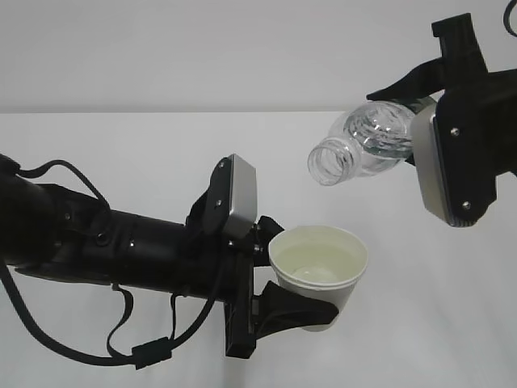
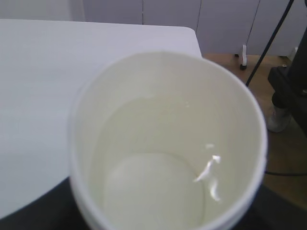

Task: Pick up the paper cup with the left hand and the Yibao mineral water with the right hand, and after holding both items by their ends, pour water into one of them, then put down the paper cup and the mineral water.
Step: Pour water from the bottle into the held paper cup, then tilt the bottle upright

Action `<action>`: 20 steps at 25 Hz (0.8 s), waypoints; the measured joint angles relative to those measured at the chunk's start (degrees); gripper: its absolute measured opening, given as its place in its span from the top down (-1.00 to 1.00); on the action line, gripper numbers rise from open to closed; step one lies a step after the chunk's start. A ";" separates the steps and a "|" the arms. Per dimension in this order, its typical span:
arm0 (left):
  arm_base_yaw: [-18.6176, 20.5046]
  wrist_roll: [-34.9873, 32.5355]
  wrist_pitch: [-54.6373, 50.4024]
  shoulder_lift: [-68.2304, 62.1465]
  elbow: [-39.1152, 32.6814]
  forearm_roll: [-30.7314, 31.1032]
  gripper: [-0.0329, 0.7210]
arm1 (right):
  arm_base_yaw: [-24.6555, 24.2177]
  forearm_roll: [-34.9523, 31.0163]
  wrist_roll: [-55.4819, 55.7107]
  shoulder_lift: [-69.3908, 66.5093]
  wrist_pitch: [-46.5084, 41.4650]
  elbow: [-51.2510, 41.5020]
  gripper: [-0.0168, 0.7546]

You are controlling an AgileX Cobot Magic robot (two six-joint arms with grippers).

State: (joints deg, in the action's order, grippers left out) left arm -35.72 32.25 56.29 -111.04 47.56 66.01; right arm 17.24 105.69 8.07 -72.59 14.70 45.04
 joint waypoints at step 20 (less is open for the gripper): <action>0.00 1.70 0.00 0.00 0.00 -3.46 -0.31 | 0.00 -2.71 5.91 0.00 0.00 0.00 -0.12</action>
State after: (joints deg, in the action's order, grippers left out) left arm -35.72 33.95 56.29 -111.04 47.56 62.55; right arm 17.24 102.97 13.97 -72.59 14.70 45.04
